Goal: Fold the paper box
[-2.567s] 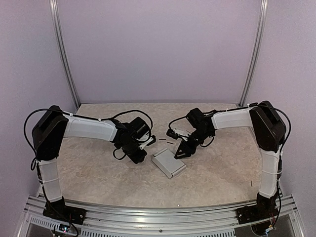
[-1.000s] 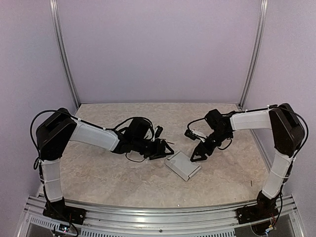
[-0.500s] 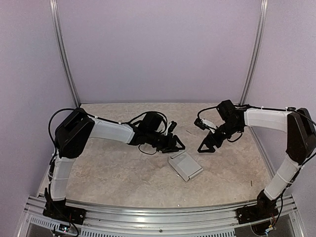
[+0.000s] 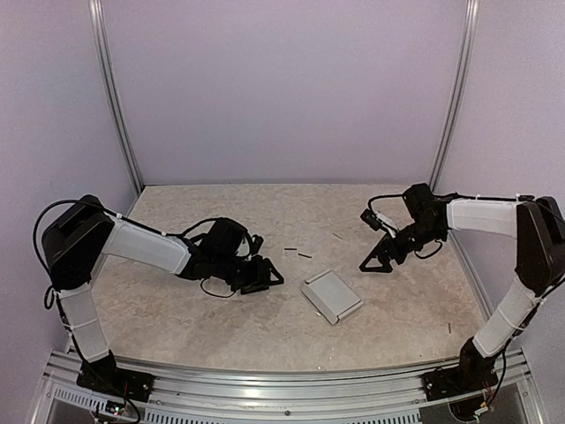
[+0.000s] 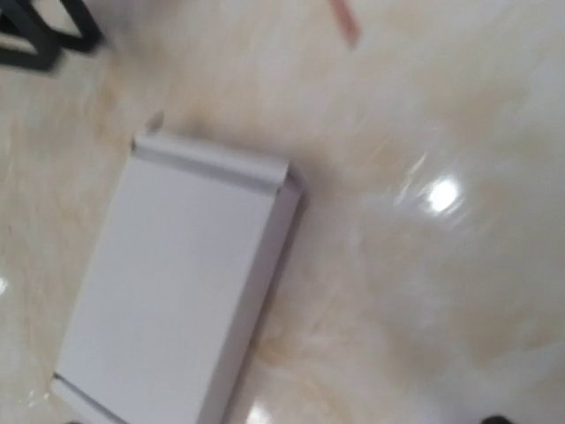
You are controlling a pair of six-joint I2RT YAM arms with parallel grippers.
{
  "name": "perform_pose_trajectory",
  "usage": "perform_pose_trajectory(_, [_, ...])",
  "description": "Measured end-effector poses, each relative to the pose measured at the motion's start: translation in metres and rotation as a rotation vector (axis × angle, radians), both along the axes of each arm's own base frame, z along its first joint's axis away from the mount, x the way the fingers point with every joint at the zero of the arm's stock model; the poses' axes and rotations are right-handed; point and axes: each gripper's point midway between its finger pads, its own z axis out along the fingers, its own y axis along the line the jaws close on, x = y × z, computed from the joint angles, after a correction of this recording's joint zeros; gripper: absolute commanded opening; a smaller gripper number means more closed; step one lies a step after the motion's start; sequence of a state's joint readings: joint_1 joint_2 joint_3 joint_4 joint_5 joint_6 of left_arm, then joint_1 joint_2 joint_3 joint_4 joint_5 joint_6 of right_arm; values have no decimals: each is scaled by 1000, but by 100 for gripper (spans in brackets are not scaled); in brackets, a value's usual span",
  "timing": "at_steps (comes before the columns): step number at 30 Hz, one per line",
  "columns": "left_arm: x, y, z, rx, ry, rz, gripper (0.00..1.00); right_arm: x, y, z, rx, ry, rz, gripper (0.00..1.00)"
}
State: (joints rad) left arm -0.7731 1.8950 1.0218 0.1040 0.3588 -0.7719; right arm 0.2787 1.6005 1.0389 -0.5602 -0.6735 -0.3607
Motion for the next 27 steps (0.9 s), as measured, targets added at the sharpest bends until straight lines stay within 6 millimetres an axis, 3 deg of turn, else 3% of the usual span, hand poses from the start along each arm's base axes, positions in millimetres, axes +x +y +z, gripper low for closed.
perform_pose_trajectory(3, [-22,11,-6,-21,74,46,55,-8,4,-23,-16,72,28,84])
perform_pose_trajectory(6, [-24,0,-1,-61,104,40,53,-14,10,-30,-56,62,56,78])
perform_pose_trajectory(10, [-13,-35,13,-134,113,-17,53,-22,19,-37,-94,49,91,75])
perform_pose_trajectory(13, [-7,-55,10,-155,131,-53,53,-26,19,-45,-113,68,97,74])
perform_pose_trajectory(19, [-13,-60,-11,-115,214,-79,51,-33,18,-55,-137,87,106,71])
perform_pose_trajectory(27, [5,-85,-5,-150,206,-135,42,-45,25,-74,-173,129,147,58])
